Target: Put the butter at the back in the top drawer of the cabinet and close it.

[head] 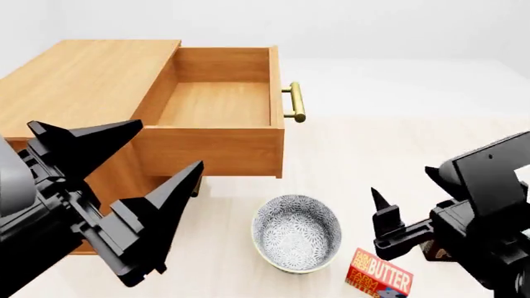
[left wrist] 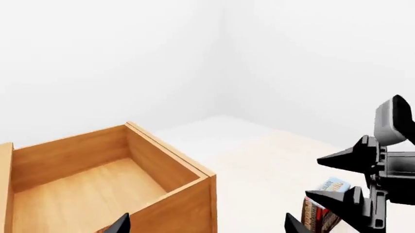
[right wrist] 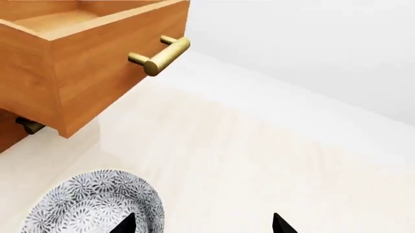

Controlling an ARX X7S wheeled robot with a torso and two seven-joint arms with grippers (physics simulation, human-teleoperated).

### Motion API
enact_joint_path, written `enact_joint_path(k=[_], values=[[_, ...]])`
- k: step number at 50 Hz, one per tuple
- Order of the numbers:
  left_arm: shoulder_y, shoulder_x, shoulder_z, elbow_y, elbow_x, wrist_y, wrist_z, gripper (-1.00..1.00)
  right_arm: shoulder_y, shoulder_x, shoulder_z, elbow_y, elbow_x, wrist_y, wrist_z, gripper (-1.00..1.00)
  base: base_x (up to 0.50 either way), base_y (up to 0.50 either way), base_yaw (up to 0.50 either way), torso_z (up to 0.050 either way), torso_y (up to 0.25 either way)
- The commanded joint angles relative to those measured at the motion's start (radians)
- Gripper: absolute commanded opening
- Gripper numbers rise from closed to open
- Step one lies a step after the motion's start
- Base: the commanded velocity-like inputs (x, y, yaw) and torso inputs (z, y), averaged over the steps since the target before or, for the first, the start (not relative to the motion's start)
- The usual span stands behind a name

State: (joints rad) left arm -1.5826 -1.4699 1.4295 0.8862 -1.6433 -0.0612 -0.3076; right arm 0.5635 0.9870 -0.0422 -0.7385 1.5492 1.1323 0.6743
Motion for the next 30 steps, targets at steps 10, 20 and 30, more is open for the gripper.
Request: enact_joint_path(k=[10,20,30], values=[[0.076,-0.069,0.040,0.006,0.054,0.072,0.084,1.00,1.190,0.094,-1.104,0.431,0.271,0.437,-0.413,1.00,0.00,0.00,0.00,0.000,0.000],[0.070,-0.052,0.030,0.001,0.029,0.056,0.085,1.00,1.439,-0.004,-1.437,0.437,-0.051,0.424,-0.892,1.00,0.00,0.00,0.00,0.000,0.000],[0.077,-0.049,0.031,-0.006,0.028,0.059,0.098,1.00,1.466,-0.061,-1.571,0.475,-0.119,0.410,-0.960,1.00,0.00,0.00,0.00,0.000,0.000]])
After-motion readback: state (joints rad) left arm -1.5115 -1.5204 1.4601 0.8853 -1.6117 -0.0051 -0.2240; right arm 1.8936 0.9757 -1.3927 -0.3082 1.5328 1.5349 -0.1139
